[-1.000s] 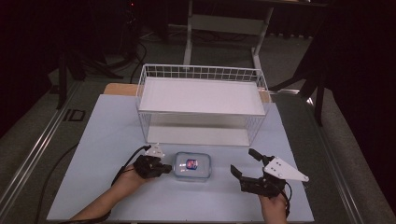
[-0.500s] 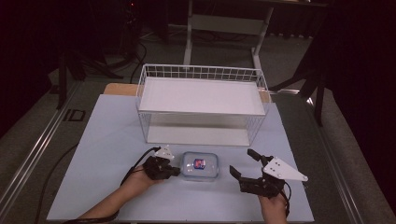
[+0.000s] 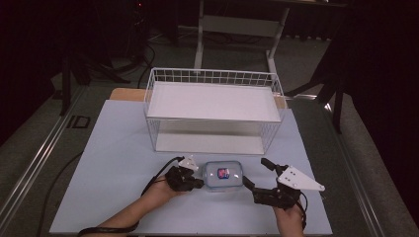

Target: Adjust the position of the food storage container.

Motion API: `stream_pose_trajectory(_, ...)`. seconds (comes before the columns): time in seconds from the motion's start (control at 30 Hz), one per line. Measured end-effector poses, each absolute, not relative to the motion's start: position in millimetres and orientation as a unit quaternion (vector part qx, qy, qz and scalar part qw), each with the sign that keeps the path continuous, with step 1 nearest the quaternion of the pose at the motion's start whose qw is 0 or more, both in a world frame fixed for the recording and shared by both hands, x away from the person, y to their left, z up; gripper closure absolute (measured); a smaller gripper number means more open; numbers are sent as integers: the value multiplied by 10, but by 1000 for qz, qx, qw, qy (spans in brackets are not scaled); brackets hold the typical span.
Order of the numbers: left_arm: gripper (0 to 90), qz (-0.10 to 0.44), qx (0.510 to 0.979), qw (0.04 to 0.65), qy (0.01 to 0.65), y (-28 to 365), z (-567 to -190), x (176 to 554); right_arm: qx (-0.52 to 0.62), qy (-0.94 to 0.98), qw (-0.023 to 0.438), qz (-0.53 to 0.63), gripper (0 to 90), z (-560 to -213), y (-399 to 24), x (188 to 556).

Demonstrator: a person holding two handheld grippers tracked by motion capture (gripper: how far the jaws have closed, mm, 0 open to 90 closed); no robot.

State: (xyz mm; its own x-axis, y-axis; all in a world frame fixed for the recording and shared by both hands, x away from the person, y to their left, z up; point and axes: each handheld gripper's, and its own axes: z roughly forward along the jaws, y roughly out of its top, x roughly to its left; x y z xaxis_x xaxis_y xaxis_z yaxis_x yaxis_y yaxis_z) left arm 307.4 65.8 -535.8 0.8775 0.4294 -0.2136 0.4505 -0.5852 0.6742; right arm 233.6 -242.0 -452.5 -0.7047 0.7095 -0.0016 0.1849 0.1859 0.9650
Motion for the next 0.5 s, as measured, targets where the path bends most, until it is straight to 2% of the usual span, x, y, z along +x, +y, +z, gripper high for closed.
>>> stream_pose_trajectory(0.5, 900, -4, 882, 387, 269, 656, -5353, 3167, 305, 737, 231, 556, 146, -4534, -2409, 2337)
